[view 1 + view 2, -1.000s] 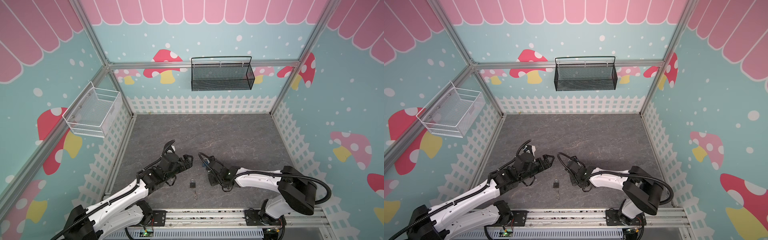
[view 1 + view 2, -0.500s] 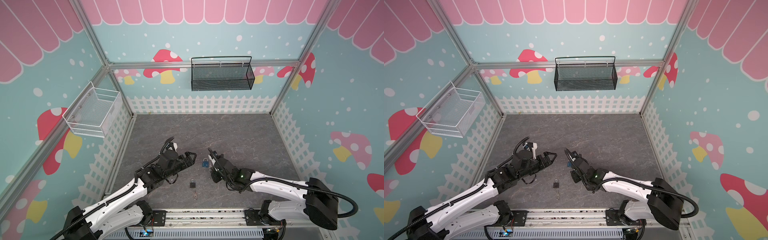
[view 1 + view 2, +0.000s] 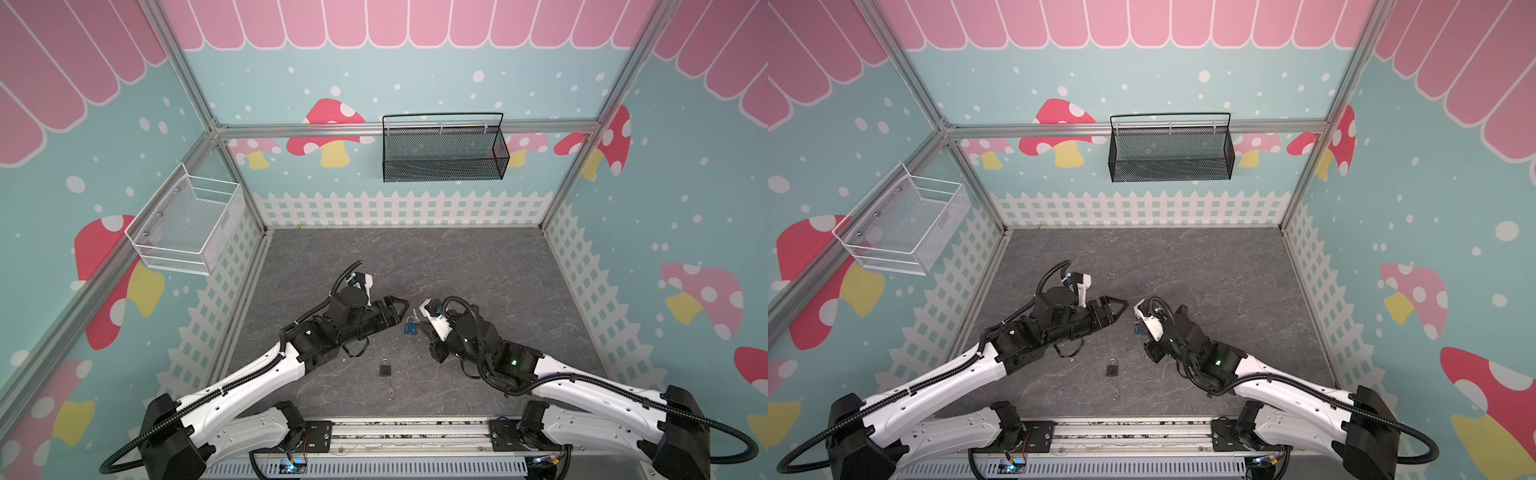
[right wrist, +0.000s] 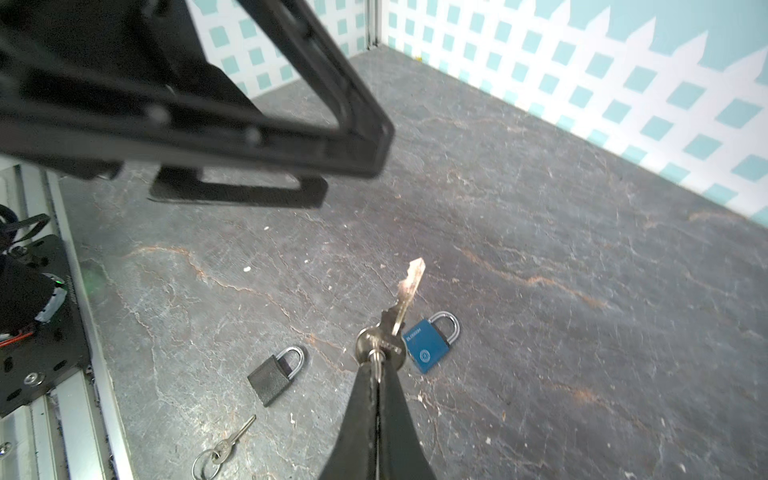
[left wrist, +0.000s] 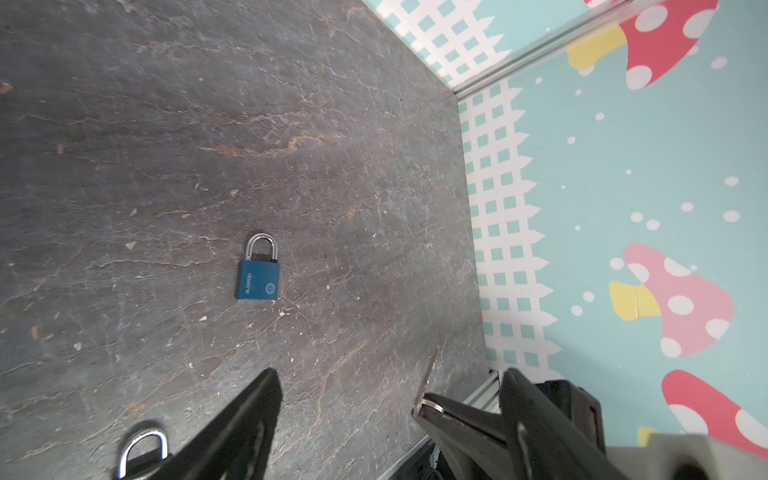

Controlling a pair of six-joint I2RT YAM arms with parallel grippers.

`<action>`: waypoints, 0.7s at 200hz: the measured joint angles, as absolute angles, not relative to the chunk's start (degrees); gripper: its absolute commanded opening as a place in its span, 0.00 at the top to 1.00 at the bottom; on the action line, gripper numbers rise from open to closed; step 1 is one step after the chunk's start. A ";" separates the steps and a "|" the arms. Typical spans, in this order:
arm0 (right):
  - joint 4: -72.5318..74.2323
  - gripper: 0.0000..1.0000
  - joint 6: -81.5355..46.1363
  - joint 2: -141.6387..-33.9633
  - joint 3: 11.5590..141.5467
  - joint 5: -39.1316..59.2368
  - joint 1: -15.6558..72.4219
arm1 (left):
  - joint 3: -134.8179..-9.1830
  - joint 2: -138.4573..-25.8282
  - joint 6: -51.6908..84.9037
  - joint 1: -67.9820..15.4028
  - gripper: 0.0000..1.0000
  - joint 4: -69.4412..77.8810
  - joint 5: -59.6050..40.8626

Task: Unlock with the key
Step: 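Lift the key with the right gripper while the left gripper moves toward it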

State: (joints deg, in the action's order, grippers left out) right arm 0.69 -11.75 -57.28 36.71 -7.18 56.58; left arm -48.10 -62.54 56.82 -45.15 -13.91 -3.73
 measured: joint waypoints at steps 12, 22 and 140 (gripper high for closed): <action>1.28 1.00 -10.46 -56.73 36.69 -6.31 56.58 | -48.71 -63.83 56.60 -45.39 0.28 -13.30 -4.73; 1.89 1.00 -9.52 -56.38 36.67 -5.74 56.58 | -49.30 -64.84 56.14 -45.54 0.30 -12.99 -5.45; 3.03 1.00 -7.33 -56.71 36.60 -4.21 56.58 | -50.35 -68.71 54.22 -45.78 0.75 -7.01 -8.05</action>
